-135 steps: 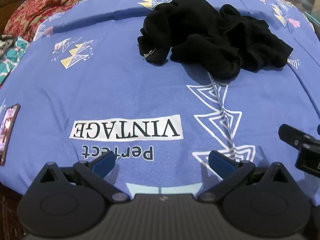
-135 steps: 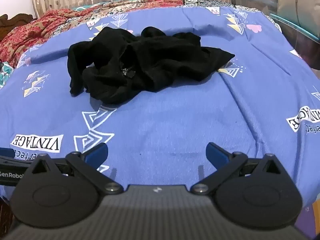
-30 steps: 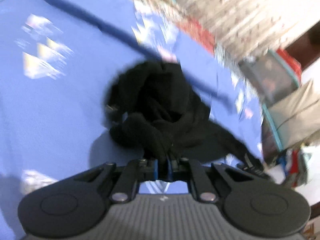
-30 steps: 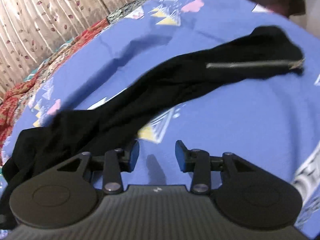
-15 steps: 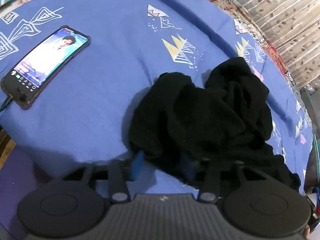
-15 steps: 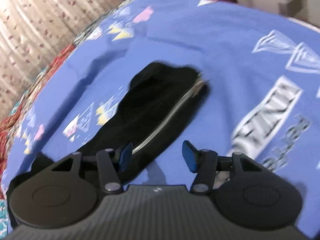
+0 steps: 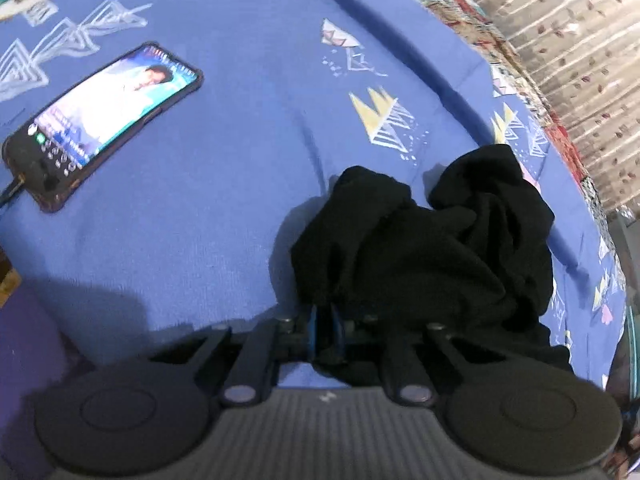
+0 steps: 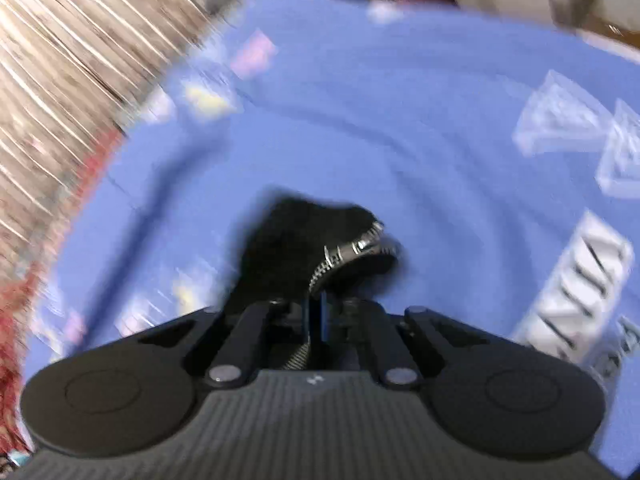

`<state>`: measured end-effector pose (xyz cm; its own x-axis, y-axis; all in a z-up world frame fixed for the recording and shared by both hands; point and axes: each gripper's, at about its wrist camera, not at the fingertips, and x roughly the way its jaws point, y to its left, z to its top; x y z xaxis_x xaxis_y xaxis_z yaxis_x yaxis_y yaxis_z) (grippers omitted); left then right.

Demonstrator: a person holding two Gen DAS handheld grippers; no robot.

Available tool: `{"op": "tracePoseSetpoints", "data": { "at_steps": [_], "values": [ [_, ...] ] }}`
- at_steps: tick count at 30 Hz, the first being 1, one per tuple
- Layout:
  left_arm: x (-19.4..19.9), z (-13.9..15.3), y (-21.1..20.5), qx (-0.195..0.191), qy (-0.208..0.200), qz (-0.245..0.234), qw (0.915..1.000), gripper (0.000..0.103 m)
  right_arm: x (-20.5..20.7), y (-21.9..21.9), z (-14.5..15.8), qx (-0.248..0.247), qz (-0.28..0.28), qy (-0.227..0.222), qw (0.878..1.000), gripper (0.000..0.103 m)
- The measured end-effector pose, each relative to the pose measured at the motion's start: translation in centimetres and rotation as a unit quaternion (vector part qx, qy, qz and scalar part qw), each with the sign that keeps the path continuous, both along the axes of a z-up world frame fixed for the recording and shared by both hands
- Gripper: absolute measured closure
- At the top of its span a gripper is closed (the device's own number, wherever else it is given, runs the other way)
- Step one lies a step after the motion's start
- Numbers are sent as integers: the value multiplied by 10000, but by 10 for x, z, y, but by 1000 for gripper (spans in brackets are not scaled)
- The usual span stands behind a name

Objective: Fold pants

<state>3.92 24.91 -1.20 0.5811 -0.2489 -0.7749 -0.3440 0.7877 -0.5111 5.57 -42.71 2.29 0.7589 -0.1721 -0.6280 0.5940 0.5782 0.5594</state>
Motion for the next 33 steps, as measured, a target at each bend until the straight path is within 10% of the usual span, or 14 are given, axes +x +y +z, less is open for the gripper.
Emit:
{"op": "tracePoseSetpoints", "data": {
  "at_steps": [4, 7, 10, 18, 29, 30, 33],
  "values": [
    [2, 1, -1, 18, 36, 2, 10000, 95, 48, 6, 60, -345, 350, -611, 9969, 88],
    [2, 0, 0, -21, 69, 57, 10000, 94, 93, 2, 64, -90, 786, -575, 9952, 49],
    [0, -2, 1, -48, 64, 69, 9999, 93, 98, 1, 55, -729, 486, -157, 9960, 49],
    [5, -5, 2, 44, 178, -13, 9998, 92, 63, -16, 4, -572, 334, 395, 9970, 48],
    [4, -7, 3, 46, 213, 20, 9998, 90, 159, 23, -17, -901, 729, 1468, 9824, 24],
    [4, -6, 3, 45, 214, 20, 9998, 90, 164, 23, -24, -889, 730, 1571, 9809, 26],
    [4, -5, 3, 37, 199, 12, 9998, 90, 168, 29, -22, -1151, 801, 1620, 9768, 91]
  ]
}}
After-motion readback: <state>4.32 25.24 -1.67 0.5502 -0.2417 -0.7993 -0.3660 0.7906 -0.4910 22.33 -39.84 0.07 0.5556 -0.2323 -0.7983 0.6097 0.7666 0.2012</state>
